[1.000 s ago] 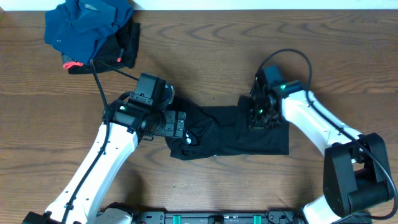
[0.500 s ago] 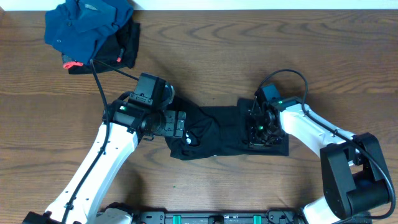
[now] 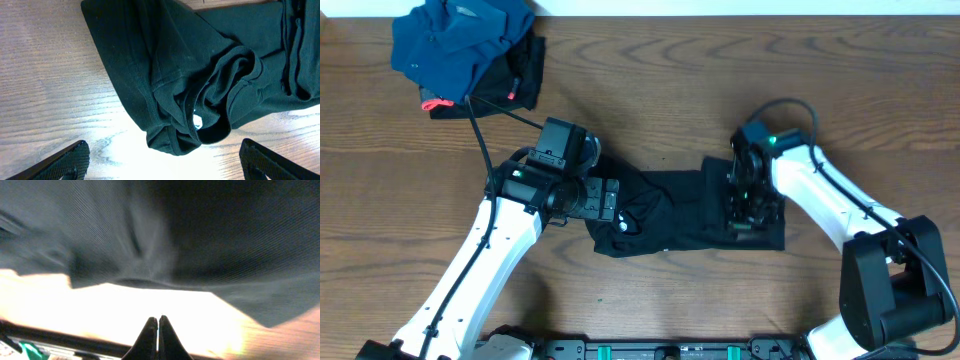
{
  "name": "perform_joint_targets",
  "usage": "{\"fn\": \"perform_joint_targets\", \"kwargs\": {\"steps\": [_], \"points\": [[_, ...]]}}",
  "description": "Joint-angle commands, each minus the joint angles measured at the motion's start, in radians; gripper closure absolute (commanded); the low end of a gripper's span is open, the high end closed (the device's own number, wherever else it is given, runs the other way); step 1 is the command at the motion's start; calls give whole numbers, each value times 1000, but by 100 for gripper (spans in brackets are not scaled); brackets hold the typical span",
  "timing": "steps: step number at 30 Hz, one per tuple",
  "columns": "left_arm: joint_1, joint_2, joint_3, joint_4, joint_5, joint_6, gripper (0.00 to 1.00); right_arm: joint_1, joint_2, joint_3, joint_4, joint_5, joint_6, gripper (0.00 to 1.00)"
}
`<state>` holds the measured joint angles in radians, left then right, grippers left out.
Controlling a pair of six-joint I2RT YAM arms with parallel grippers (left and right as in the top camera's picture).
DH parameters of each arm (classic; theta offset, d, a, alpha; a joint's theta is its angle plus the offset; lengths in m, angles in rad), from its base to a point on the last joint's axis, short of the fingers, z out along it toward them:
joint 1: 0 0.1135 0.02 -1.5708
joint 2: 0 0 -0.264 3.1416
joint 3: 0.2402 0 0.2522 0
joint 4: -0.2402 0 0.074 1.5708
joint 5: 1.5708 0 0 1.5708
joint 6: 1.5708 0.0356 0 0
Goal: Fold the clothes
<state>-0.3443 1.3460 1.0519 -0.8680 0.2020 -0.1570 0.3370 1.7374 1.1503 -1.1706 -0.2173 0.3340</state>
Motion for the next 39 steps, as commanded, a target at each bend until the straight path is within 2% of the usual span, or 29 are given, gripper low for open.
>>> {"fn": "perform_joint_targets", "kwargs": {"steps": [1, 3, 5, 9, 14, 18, 25, 31, 34, 39], "points": [[2, 0, 19, -6, -13, 3, 4, -13, -4, 83, 5, 111, 9, 92], [2, 0, 19, -7, -13, 3, 4, -41, -5, 96, 34, 131, -20, 87], [2, 0, 19, -7, -13, 3, 4, -97, -3, 95, 61, 99, -70, 86], [2, 0, 19, -10, -13, 3, 4, -227, -3, 71, 87, -118, -214, 90], [2, 0, 19, -5, -13, 3, 4, -367, -3, -1, 145, -435, -400, 88], [2, 0, 19, 2, -13, 3, 4, -427, -3, -93, 201, -536, -454, 85], [2, 0, 19, 2, -13, 3, 4, -464, -1, -277, 377, -600, -455, 83], [2, 0, 19, 2, -13, 3, 4, -465, 0, -428, 524, -603, -388, 77], [2, 0, 19, 2, -13, 3, 4, -468, 0, -484, 585, -602, -347, 69], [2, 0, 19, 2, -13, 3, 4, -468, 0, -500, 614, -547, -301, 72]]}}
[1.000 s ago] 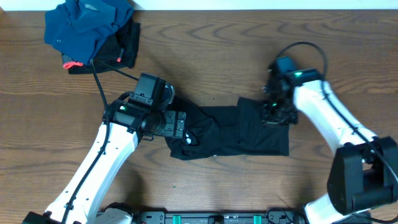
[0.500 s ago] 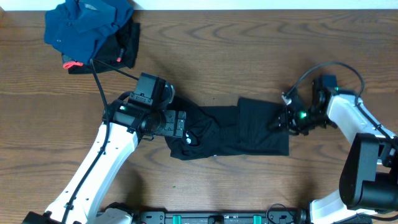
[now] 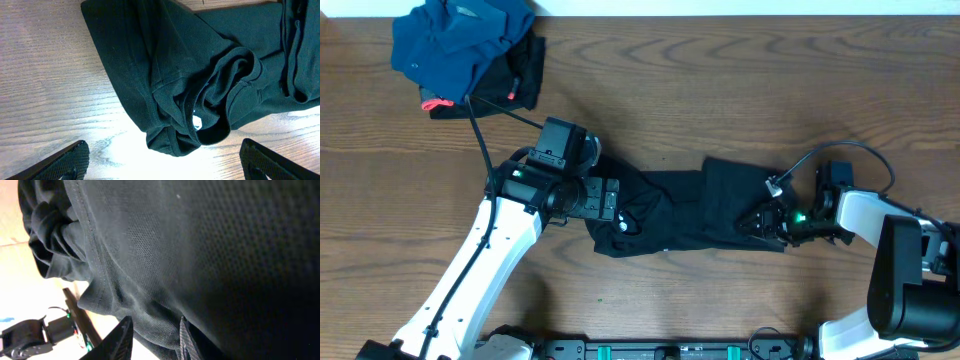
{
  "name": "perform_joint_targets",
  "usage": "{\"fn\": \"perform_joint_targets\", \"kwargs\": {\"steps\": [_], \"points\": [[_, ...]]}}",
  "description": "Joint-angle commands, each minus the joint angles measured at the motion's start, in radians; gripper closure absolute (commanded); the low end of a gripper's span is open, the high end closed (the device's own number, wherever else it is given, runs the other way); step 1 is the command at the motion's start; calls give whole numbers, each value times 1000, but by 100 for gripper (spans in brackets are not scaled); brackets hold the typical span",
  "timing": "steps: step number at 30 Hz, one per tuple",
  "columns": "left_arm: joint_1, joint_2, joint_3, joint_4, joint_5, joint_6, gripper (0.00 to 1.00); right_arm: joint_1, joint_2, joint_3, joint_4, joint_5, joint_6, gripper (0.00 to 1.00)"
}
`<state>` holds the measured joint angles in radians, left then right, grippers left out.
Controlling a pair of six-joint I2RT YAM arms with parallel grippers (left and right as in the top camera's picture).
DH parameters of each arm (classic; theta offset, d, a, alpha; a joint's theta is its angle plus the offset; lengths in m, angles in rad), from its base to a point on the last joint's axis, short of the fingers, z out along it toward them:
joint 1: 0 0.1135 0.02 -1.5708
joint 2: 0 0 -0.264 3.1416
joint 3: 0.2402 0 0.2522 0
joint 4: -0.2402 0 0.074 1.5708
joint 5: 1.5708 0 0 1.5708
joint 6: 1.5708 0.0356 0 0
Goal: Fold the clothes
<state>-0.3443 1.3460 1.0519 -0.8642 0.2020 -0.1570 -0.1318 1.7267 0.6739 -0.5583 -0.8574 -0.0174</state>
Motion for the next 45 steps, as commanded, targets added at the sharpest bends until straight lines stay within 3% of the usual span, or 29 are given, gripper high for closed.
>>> {"fn": "perform_joint_targets", "kwargs": {"steps": [1, 6, 9, 13, 17, 18, 20, 23, 31, 40, 45], "points": [[2, 0, 19, -2, -13, 3, 4, 1, 11, -18, 1, 93, 51, 72], [3, 0, 19, 10, -18, -11, 2, 1, -3, 62, -63, 90, 54, 71], [11, 0, 19, 30, -47, -104, 2, 1, -27, 133, -119, 62, 39, 66], [34, 4, 16, 51, -82, -138, 2, 1, -42, 241, -204, -7, 19, 40], [93, 31, -6, 68, -142, -175, 2, 0, -42, 348, -317, -3, -9, 4], [114, 46, -9, 71, -133, -174, 2, 0, -42, 372, -341, 13, -15, 1], [145, 78, -10, 78, -74, -147, 2, 0, -42, 416, -379, 74, -15, 1], [162, 133, -10, 114, 137, -14, 2, 0, -42, 468, -418, 155, -15, 1], [162, 269, -10, 227, 404, 54, 2, 1, -42, 495, -449, 177, -42, 1], [165, 404, -10, 215, 405, 48, 2, 1, -42, 495, -465, 181, -51, 1], [165, 416, -10, 192, 273, 23, 2, 1, -42, 495, -472, 181, -51, 1]]}}
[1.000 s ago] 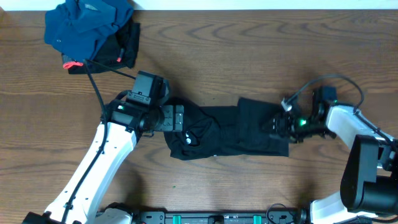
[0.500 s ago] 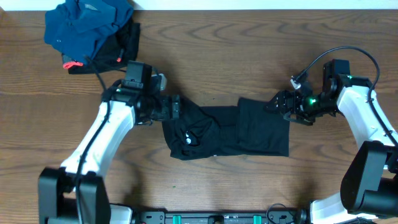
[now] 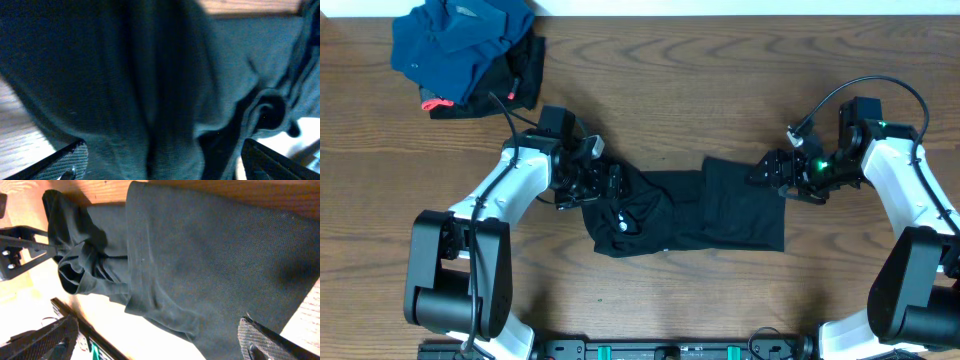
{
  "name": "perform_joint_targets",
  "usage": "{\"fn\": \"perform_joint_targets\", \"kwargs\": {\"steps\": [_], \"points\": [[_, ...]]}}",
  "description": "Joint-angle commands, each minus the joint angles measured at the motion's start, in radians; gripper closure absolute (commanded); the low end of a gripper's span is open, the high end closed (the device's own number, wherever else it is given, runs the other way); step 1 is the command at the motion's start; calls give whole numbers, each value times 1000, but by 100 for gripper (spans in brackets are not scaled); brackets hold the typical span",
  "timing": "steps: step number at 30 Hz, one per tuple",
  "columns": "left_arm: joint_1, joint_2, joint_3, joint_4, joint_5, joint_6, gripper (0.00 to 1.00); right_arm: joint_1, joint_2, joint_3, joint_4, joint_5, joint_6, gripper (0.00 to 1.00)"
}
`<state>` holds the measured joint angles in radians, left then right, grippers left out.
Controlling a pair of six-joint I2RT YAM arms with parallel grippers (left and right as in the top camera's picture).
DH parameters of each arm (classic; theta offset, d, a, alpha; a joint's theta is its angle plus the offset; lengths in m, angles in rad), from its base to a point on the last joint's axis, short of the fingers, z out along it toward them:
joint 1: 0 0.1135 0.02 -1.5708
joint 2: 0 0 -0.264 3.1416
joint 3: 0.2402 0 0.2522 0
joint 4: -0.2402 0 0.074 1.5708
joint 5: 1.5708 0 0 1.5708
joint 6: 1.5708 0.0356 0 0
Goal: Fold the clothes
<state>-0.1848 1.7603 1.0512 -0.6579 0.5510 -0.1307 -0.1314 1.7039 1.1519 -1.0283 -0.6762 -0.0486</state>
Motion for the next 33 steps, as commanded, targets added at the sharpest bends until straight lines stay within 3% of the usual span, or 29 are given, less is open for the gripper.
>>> {"fn": "perform_joint_targets", "kwargs": {"steps": [1, 8, 33], "points": [[5, 2, -9, -21, -100, -3, 2, 1, -19, 17, -1, 0, -20, 1], [5, 2, -9, -40, -245, -39, 2, 2, -19, 17, -2, 0, -20, 1], [5, 37, -33, 2, -198, -35, 2, 2, -19, 17, -29, 0, -20, 1]]}}
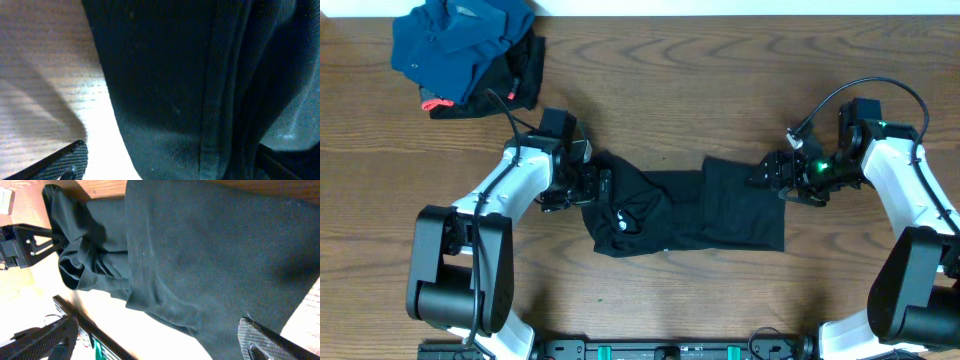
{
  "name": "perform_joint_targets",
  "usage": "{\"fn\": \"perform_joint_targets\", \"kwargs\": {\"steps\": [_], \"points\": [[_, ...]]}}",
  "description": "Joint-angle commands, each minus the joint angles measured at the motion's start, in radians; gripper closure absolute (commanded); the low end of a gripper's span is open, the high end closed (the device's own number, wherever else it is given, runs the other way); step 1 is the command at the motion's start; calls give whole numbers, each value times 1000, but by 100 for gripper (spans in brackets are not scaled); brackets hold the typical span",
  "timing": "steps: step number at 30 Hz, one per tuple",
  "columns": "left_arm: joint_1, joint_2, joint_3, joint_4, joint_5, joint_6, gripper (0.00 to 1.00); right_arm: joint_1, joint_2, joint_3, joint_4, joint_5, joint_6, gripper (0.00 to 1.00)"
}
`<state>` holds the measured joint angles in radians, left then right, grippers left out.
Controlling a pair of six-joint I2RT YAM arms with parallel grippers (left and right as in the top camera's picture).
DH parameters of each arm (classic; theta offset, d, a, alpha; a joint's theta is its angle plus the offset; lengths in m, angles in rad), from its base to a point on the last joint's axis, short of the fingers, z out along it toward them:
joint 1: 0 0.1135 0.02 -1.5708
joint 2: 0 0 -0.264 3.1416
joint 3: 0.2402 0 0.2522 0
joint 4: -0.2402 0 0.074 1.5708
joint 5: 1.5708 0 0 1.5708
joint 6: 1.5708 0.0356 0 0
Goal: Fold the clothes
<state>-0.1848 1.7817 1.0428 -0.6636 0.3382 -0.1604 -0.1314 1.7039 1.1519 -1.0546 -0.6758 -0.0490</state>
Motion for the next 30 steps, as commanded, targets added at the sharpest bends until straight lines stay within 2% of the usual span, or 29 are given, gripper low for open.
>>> {"fn": "perform_joint_targets", "kwargs": {"steps": [1, 6, 22, 30], "points": [[5, 16, -32, 18, 16, -5, 2, 2, -19, 17, -4, -1, -19, 1], [6, 16, -78, 63, 20, -5, 2, 2, -19, 17, -8, -1, -20, 1], [13, 16, -144, 167, 283, 14, 2, 2, -19, 17, -20, -1, -19, 1], [13, 16, -210, 245, 318, 14, 2, 2, -19, 17, -31, -1, -20, 1]]}}
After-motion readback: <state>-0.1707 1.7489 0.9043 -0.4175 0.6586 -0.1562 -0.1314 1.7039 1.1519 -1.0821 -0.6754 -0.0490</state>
